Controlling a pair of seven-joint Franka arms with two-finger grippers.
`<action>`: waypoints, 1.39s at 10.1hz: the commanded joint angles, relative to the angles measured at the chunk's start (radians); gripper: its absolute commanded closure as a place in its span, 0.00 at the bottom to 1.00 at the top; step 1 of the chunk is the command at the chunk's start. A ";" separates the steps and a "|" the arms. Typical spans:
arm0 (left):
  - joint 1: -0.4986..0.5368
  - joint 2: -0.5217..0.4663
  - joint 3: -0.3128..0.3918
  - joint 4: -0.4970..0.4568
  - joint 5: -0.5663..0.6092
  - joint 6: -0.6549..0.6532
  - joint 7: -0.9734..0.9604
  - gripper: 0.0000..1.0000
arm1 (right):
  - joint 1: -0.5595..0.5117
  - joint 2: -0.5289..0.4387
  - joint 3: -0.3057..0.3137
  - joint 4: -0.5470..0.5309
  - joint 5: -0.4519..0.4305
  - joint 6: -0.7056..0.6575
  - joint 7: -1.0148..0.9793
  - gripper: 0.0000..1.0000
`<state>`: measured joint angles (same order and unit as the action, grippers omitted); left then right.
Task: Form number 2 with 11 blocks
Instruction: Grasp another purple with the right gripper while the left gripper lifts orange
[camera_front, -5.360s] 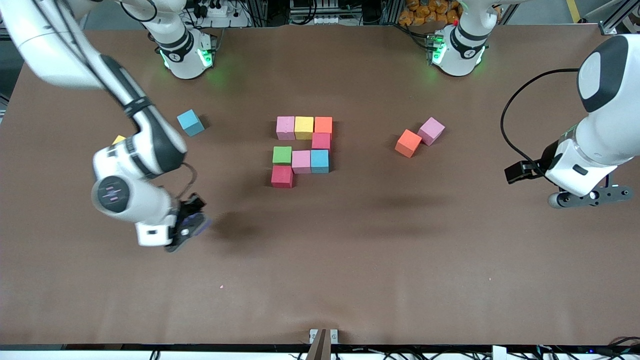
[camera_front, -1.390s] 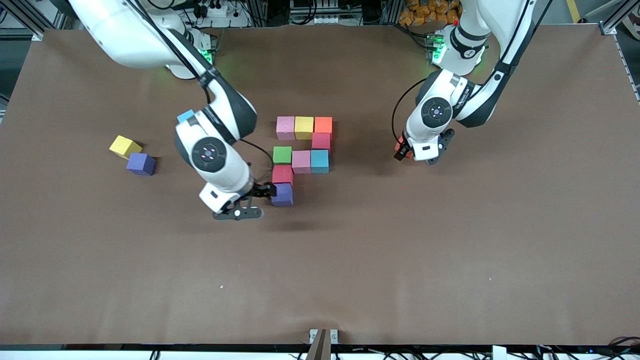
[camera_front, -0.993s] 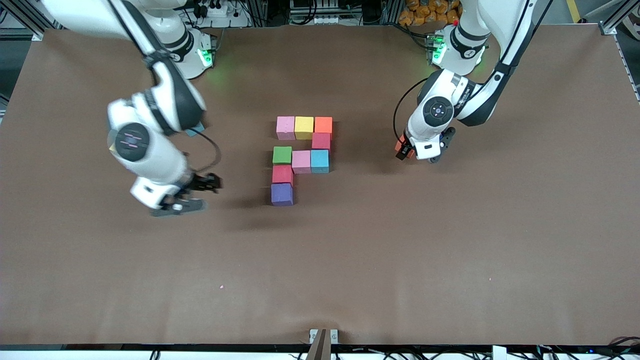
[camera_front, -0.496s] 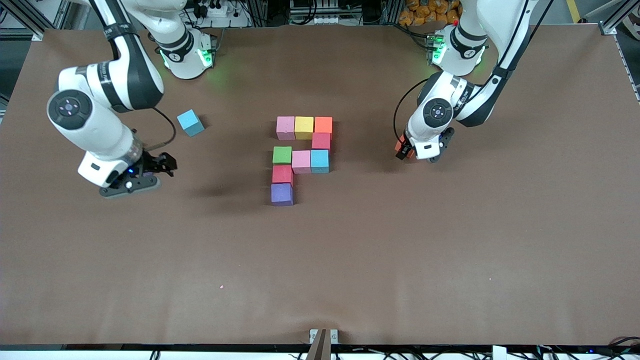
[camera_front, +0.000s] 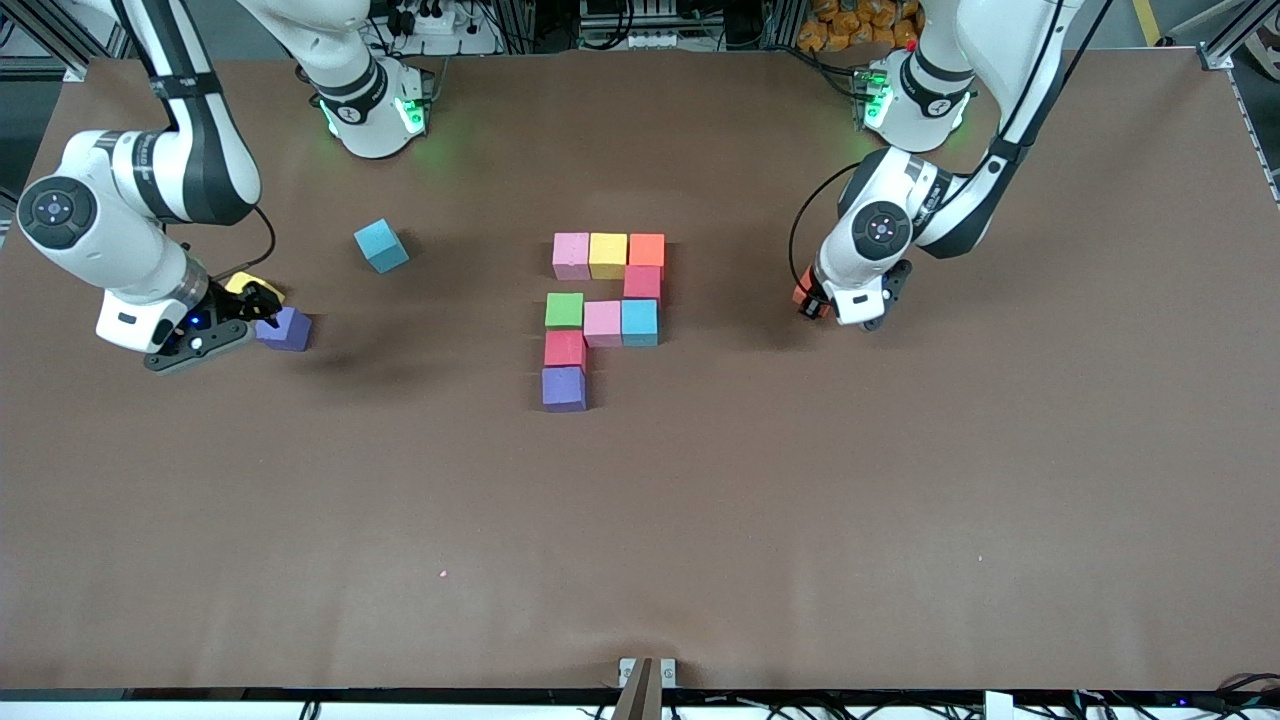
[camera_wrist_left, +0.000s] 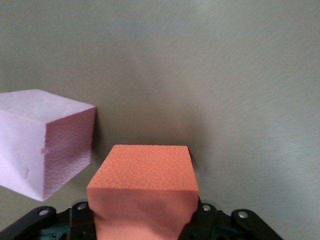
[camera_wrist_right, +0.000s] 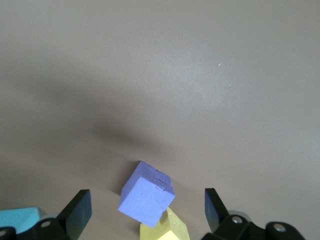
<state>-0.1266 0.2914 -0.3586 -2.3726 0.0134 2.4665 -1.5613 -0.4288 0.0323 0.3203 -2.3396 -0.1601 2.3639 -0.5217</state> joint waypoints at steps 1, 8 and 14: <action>0.013 0.000 -0.003 0.128 0.023 -0.084 -0.084 0.83 | -0.024 0.007 0.006 -0.099 0.027 0.116 -0.110 0.00; -0.077 0.250 -0.003 0.640 0.025 -0.276 -0.388 0.82 | -0.111 0.193 0.011 -0.107 0.013 0.157 -0.606 0.00; -0.125 0.313 -0.002 0.774 0.017 -0.305 -0.476 0.82 | -0.154 0.178 0.031 -0.086 0.017 0.179 -1.007 0.00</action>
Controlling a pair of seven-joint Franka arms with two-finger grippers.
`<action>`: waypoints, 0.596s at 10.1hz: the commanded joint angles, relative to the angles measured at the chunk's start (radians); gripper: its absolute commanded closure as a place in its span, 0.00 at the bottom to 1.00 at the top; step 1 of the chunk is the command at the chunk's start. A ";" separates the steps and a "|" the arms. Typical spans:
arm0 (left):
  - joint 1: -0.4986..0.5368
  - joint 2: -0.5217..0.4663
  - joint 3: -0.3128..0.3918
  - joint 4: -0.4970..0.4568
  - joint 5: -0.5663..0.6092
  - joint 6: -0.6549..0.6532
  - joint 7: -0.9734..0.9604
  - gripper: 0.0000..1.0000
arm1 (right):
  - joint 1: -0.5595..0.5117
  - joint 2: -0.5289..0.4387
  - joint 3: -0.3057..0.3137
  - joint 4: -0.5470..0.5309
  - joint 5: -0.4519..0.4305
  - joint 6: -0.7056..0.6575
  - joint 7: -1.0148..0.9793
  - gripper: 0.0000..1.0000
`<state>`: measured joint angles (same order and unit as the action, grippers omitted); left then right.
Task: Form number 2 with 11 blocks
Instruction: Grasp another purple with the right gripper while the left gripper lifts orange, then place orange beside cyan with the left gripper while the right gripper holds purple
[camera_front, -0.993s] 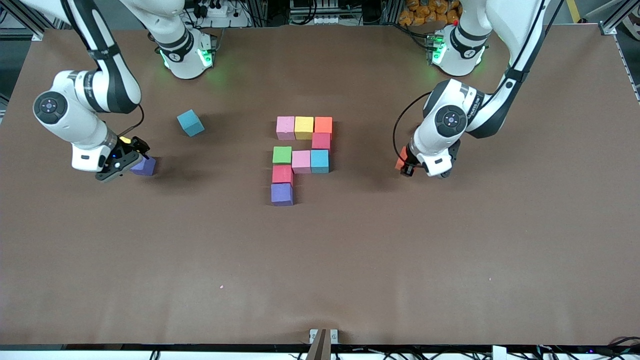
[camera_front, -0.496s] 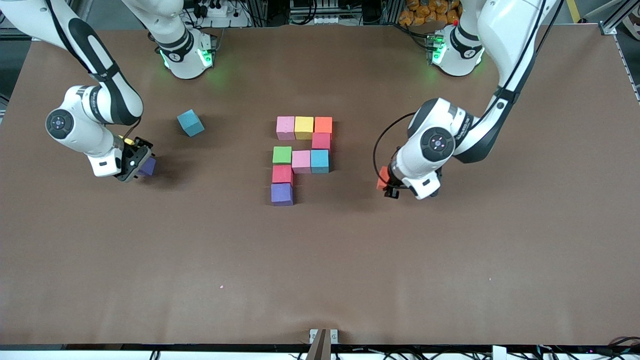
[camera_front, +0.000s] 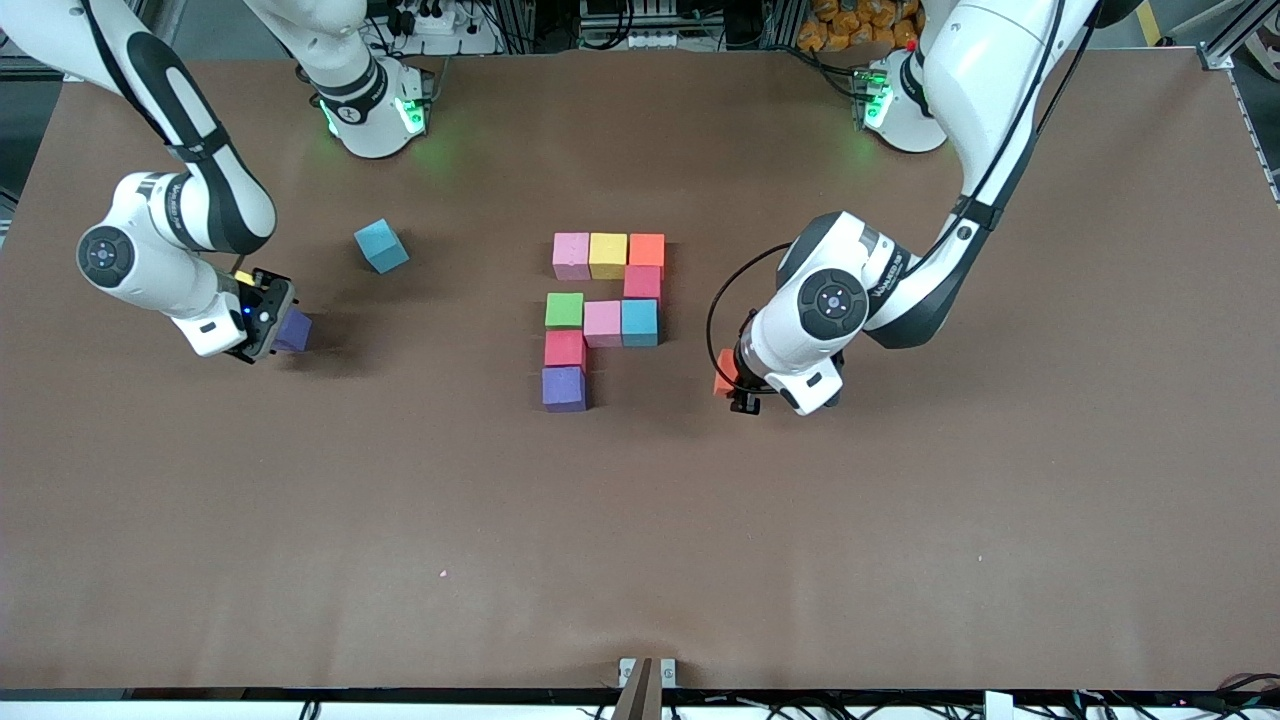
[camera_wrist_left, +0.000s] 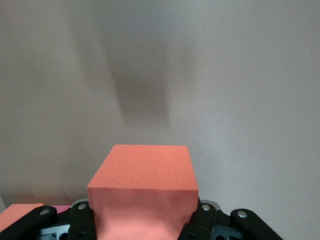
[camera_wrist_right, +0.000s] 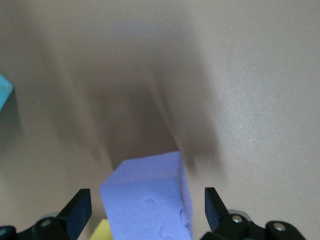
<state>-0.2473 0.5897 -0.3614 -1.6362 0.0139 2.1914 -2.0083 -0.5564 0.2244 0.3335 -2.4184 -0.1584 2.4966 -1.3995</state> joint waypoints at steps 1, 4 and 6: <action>-0.004 0.034 0.001 0.056 0.011 -0.028 -0.056 0.82 | -0.028 -0.010 0.016 -0.010 0.017 0.057 -0.148 0.00; -0.061 0.169 0.008 0.215 0.009 -0.028 -0.237 0.82 | -0.042 0.038 0.015 -0.019 0.016 0.126 -0.188 0.00; -0.131 0.191 0.016 0.245 0.009 -0.016 -0.311 0.82 | -0.043 0.059 0.013 -0.024 0.016 0.156 -0.199 0.00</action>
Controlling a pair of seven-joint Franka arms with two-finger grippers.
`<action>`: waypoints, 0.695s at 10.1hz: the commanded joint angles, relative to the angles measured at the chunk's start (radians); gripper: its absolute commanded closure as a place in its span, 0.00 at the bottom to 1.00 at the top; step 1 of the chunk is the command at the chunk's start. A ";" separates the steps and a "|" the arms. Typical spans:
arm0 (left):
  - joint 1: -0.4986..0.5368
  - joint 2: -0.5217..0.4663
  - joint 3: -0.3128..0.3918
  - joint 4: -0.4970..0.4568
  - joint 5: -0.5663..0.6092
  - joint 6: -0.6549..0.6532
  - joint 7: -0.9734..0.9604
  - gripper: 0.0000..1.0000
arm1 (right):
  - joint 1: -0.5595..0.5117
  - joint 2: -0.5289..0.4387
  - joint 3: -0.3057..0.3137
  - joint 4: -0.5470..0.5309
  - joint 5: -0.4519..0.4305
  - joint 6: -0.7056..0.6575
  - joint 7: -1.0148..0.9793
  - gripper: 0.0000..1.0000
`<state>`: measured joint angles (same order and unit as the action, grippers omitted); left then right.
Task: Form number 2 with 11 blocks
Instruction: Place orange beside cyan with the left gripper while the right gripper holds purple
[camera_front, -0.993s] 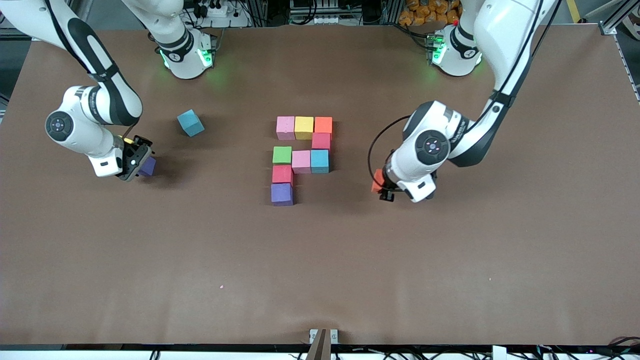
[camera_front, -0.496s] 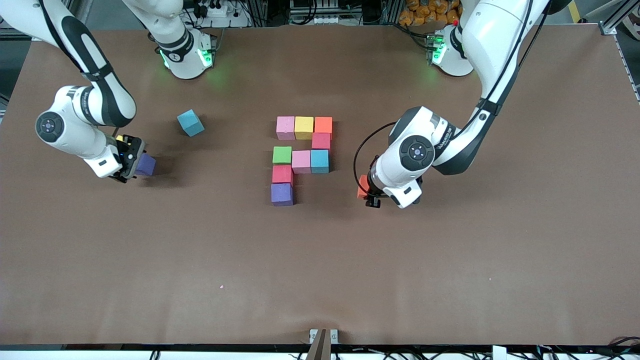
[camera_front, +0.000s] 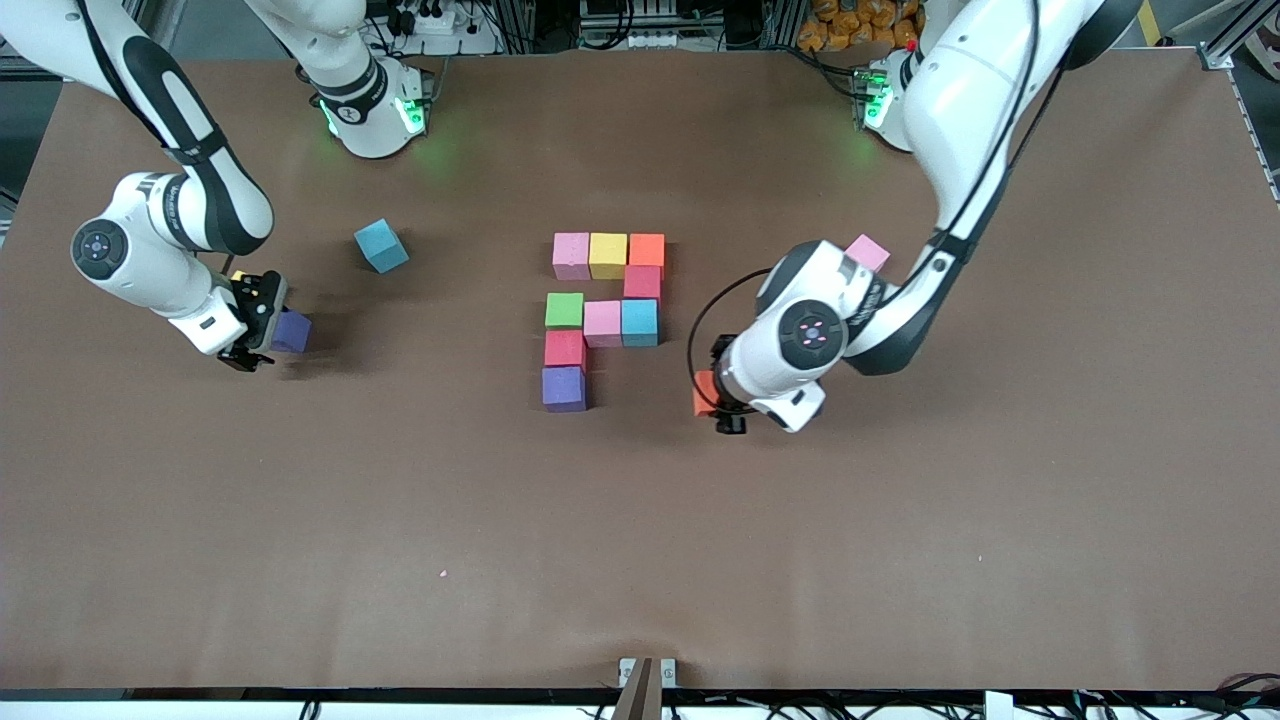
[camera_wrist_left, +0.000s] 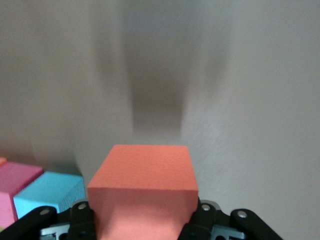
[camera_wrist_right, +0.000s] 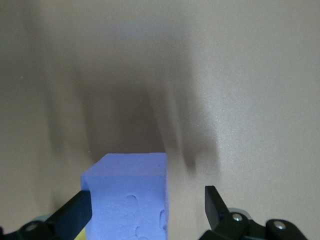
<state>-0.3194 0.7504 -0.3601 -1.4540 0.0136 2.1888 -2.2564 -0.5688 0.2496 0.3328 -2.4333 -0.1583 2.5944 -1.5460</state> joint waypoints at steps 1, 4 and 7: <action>-0.102 0.055 0.035 0.090 0.009 -0.009 -0.089 0.82 | -0.033 0.034 0.012 -0.012 0.016 0.058 -0.054 0.00; -0.230 0.082 0.133 0.115 0.008 0.072 -0.143 0.82 | -0.046 0.045 0.012 -0.015 0.016 0.066 -0.052 0.18; -0.242 0.095 0.135 0.115 0.009 0.114 -0.149 0.82 | -0.053 0.042 0.014 -0.013 0.016 0.064 -0.048 0.39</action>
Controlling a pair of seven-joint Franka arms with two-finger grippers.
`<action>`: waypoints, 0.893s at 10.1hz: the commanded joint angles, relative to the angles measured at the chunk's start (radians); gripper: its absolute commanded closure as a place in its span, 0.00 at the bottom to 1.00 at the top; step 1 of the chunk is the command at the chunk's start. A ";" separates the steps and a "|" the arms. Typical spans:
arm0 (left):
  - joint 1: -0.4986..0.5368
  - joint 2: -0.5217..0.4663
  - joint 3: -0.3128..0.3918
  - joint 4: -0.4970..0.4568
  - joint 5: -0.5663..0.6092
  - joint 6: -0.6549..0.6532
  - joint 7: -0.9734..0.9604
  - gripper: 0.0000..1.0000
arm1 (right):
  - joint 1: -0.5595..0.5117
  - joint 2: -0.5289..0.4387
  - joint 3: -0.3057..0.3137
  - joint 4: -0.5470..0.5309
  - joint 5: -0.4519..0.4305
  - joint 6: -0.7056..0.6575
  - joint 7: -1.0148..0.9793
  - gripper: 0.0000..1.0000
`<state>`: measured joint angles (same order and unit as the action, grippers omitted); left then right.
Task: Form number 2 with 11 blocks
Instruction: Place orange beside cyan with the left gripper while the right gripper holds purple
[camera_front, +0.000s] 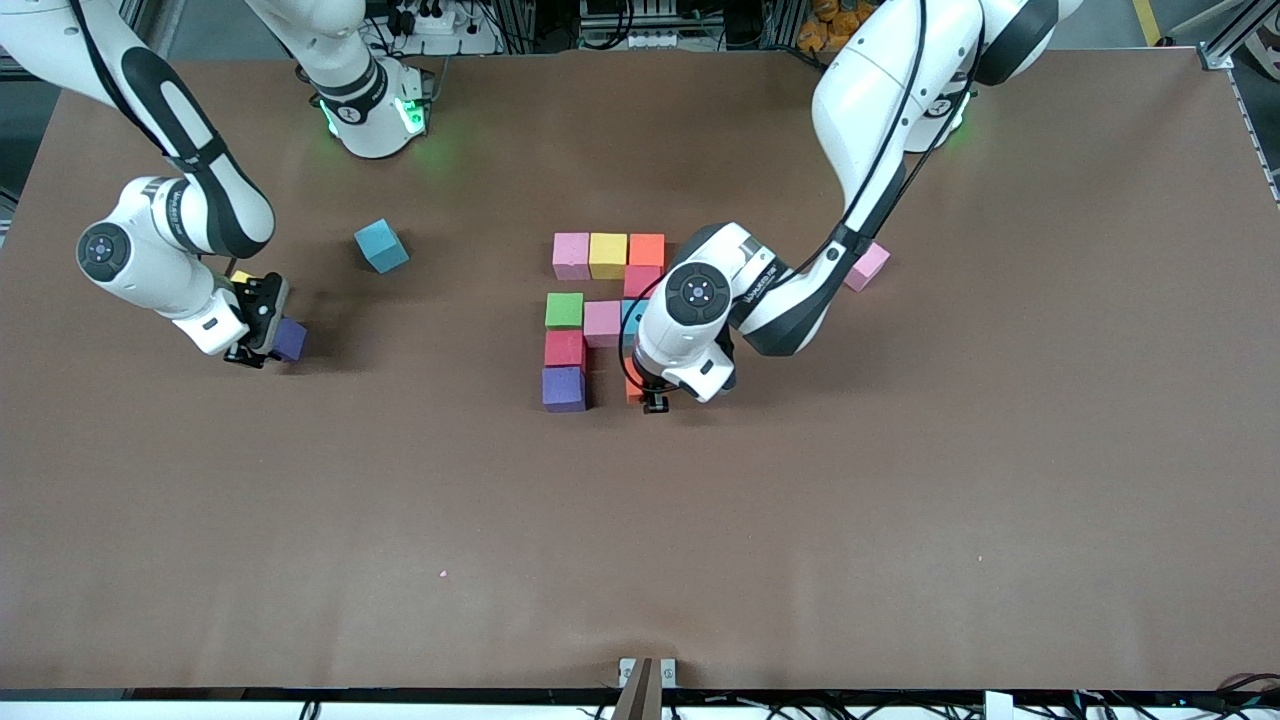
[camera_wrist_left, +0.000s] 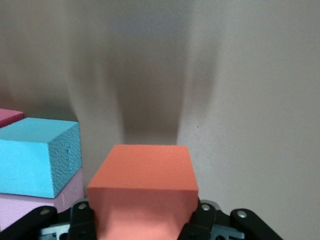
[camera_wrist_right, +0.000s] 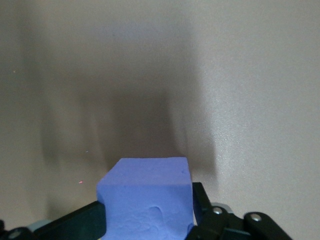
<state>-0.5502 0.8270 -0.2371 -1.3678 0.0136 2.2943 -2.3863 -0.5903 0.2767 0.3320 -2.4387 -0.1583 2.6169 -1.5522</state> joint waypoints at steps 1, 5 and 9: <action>-0.014 0.020 0.012 0.029 0.009 0.016 -0.020 0.82 | -0.031 0.015 0.015 -0.008 0.016 0.040 -0.039 0.52; -0.014 0.020 0.012 0.029 0.009 0.019 -0.022 0.82 | -0.023 -0.043 0.056 0.010 0.022 0.026 -0.020 0.59; -0.014 0.020 0.015 0.032 0.009 0.025 -0.024 0.82 | -0.020 -0.067 0.160 0.076 0.022 -0.006 0.135 0.59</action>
<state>-0.5511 0.8356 -0.2347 -1.3618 0.0136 2.3152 -2.3864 -0.5920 0.2324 0.4493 -2.3763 -0.1569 2.6383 -1.4483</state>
